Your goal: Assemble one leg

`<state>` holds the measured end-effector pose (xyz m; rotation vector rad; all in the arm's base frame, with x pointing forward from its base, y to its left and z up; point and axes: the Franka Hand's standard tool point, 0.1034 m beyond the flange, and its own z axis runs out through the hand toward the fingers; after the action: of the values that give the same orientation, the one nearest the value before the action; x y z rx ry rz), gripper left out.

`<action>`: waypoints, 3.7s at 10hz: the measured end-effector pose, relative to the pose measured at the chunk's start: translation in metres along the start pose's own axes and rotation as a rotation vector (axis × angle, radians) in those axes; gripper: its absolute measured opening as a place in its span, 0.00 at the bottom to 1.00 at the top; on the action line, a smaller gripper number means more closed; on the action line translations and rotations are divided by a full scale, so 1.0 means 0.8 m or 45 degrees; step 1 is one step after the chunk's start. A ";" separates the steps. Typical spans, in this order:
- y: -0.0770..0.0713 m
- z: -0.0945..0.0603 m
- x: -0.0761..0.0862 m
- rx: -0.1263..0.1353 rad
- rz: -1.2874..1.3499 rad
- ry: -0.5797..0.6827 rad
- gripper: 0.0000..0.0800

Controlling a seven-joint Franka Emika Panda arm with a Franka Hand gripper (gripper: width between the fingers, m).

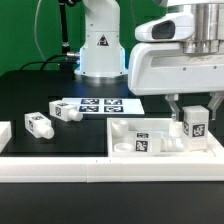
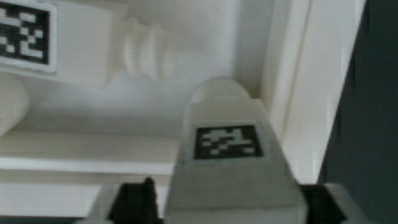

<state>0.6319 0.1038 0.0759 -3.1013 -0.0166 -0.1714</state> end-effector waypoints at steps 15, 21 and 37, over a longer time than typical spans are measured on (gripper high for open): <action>-0.014 0.003 -0.001 0.025 1.944 -0.002 0.36; -0.011 -0.001 -0.001 0.028 1.625 -0.023 0.79; -0.003 -0.002 0.002 -0.050 0.105 -0.019 0.36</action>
Offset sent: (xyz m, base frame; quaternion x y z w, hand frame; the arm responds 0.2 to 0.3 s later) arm 0.0000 0.0000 0.0000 0.0000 0.0000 0.1296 0.9916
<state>0.6334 0.1065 0.0777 -3.1351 0.1155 -0.1475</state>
